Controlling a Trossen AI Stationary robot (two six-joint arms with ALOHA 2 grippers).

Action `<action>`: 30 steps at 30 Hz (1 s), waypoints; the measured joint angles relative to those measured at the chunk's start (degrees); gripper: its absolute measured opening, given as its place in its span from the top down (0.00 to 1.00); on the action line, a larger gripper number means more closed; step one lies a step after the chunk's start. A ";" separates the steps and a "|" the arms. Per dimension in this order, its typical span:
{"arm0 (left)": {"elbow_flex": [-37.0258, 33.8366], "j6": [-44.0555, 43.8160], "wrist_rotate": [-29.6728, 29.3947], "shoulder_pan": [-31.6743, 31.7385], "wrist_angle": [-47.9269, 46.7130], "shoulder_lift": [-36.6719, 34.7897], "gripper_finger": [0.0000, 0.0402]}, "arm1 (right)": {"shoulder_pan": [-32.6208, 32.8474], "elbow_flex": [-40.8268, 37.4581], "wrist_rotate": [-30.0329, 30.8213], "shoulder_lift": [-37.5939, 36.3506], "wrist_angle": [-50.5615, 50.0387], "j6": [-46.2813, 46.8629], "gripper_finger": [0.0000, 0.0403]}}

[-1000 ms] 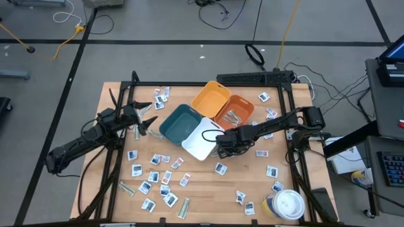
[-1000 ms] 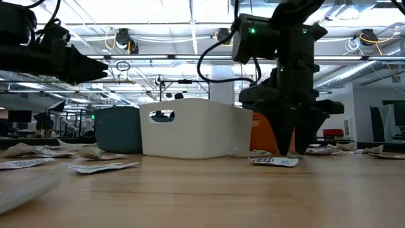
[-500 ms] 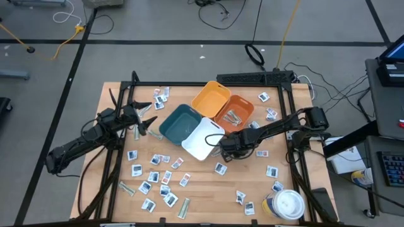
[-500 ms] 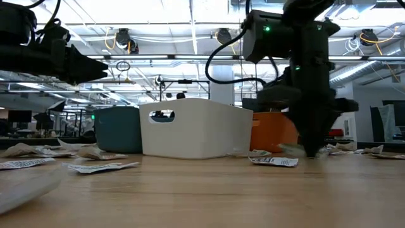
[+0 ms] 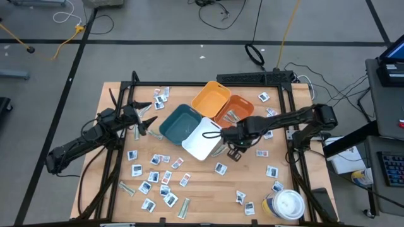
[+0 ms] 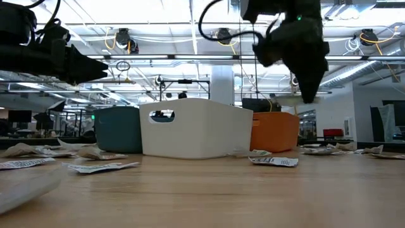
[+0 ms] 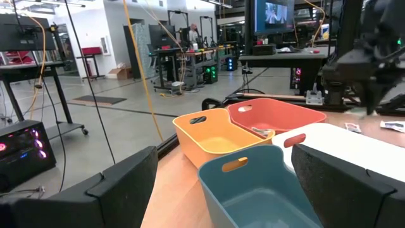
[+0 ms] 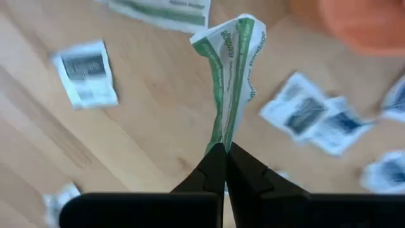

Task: Pick & Place First Aid Supplies
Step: Put the green bandage pack into the orange bin

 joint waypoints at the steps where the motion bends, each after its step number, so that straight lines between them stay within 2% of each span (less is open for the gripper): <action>1: 0.00 0.00 0.00 0.01 0.00 0.01 0.09 | -0.33 1.10 -0.37 -0.03 -0.82 -2.24 1.00; 7: 0.00 0.00 0.00 0.02 0.00 0.02 0.09 | -1.84 6.30 -4.09 -0.09 -4.09 -9.85 1.00; 13: 0.00 0.00 0.00 0.01 0.02 0.00 0.09 | -2.87 7.51 -4.22 -0.09 -4.27 -13.49 1.00; 30: 0.00 0.00 0.00 0.01 0.02 0.02 0.09 | -22.27 7.51 -0.67 -0.09 -4.10 -25.02 1.00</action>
